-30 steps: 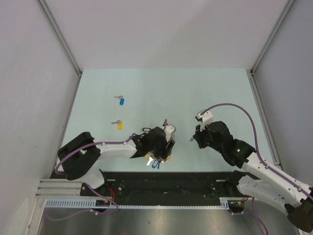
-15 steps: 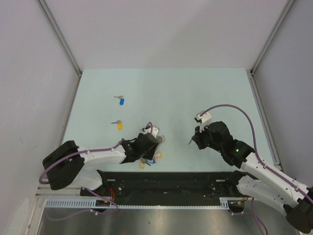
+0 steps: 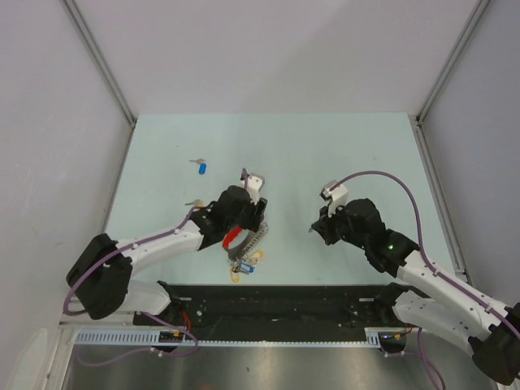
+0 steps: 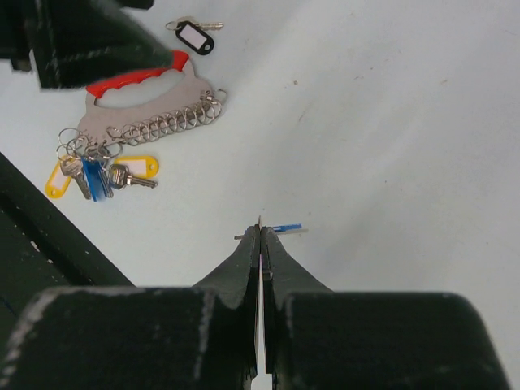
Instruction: Put the keys on the keyring
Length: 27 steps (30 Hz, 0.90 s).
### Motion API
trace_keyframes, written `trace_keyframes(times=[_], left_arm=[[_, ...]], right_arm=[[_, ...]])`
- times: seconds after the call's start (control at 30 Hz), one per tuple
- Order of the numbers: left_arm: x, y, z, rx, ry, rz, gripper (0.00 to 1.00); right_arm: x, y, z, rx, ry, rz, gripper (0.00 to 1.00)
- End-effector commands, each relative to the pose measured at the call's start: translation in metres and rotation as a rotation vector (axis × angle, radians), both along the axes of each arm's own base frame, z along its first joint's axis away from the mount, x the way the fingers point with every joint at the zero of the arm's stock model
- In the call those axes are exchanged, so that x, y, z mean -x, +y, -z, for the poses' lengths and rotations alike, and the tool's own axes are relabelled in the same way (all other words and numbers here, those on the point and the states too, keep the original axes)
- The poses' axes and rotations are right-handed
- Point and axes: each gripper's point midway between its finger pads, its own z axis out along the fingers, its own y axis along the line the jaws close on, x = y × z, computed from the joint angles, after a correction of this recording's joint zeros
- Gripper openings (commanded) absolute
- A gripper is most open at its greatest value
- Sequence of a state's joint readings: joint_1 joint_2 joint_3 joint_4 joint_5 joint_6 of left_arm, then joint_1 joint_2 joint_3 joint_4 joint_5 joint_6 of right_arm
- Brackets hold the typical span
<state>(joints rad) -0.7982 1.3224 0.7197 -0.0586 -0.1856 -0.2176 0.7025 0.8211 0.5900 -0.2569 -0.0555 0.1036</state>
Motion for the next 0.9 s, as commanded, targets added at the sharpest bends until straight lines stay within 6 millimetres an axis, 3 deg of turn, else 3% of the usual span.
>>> trace_keyframes(times=[0.0, 0.13, 0.4, 0.47, 0.6, 0.67, 0.87], left_arm=[[-0.030, -0.027, -0.009, 0.059, -0.027, 0.111, 0.59], [-0.032, -0.042, 0.003, 0.062, 0.007, 0.188, 0.56], [-0.040, -0.047, 0.037, -0.006, 0.068, 0.193, 0.54], [-0.040, -0.046, 0.052, -0.040, 0.105, 0.195, 0.49], [-0.036, -0.051, 0.059, -0.037, 0.137, 0.219, 0.39], [-0.033, -0.053, 0.061, -0.030, 0.152, 0.227, 0.26], [-0.011, -0.049, 0.069, -0.075, 0.189, 0.236, 0.23]], right_arm=[[-0.005, 0.012, -0.009, -0.047, -0.032, -0.037, 0.00], [-0.006, 0.013, -0.003, -0.035, -0.015, -0.035, 0.00], [-0.006, 0.014, 0.005, -0.012, 0.004, -0.051, 0.00], [-0.005, 0.013, 0.006, -0.009, 0.005, -0.051, 0.00], [-0.003, 0.009, 0.001, -0.016, -0.004, -0.039, 0.00], [-0.001, 0.006, 0.000, -0.018, 0.000, -0.032, 0.00], [0.004, 0.001, -0.001, -0.025, -0.005, -0.022, 0.00]])
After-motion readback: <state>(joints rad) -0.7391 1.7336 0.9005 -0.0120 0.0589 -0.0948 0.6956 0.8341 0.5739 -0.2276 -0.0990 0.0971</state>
